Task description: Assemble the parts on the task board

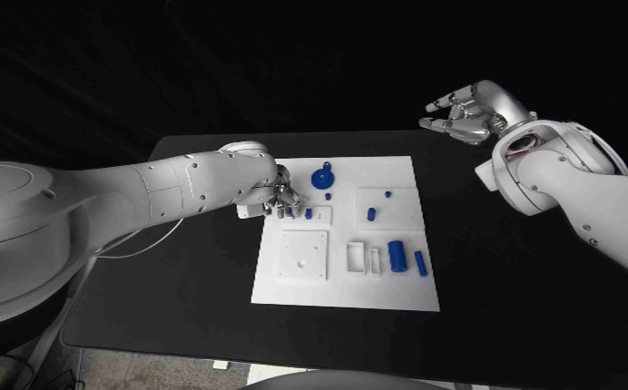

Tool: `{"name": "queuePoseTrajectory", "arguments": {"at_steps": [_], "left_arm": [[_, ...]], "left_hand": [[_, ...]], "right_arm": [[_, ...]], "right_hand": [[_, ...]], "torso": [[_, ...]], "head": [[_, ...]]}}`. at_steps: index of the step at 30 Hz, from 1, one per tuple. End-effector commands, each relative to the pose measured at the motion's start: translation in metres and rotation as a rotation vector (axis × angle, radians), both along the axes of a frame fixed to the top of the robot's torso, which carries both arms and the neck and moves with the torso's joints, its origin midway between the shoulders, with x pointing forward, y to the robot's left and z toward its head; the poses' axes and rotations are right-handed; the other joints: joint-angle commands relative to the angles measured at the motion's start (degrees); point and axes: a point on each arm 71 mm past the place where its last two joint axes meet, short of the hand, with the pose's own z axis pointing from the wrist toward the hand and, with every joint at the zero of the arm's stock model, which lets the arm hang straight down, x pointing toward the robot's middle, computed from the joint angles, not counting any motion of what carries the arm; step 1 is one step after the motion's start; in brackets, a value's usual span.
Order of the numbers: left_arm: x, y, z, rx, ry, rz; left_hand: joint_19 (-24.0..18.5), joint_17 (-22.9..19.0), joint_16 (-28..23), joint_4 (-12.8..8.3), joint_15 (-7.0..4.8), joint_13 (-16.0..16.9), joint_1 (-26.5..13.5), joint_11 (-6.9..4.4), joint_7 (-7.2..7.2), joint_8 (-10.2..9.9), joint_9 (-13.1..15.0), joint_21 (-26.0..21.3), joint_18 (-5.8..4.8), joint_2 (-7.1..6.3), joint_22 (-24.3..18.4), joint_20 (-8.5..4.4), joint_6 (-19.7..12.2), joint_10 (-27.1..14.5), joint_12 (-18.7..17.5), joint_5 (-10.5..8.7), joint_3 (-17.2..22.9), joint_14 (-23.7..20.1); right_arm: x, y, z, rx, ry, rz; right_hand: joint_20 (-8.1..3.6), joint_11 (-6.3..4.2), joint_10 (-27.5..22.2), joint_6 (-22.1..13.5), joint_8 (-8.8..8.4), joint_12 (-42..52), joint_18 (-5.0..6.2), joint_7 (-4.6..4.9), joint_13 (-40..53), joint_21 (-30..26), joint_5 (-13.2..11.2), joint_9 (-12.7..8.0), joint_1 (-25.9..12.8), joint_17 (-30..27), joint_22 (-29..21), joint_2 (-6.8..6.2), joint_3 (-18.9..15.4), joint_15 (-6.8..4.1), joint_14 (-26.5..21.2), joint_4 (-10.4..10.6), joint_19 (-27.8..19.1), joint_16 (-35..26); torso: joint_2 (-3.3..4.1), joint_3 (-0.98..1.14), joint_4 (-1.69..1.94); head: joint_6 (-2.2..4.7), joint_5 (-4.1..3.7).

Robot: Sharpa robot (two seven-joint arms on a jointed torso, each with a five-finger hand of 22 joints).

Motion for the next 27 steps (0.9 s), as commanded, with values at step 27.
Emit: {"name": "queuePoseTrajectory", "arguments": {"at_steps": [27], "left_arm": [[-0.0086,-0.0053,-0.0121,0.011,0.096,-0.057]], "left_hand": [[-0.5,0.6,0.4,-1.8,-0.11,-0.2,1.3,-0.53,-4.15,0.2,0.0,0.2,0.35,0.47,1.0,-0.14,4.5,2.6,-0.1,0.77,1.9,0.0]], "right_arm": [[0.0003,0.0025,-0.0014,-0.004,0.007,0.011]], "right_hand": [[0.15,0.01,-0.1,0.1,-0.13,-0.2,0.69,0.01,0.0,-0.1,0.2,0.0,0.1,0.0,7.5,0.08,0.2,0.12,0.0,0.0,1.7,-0.4]], "torso": [[0.0,0.03,0.01]], "head": [[-0.15,-0.14]]}}
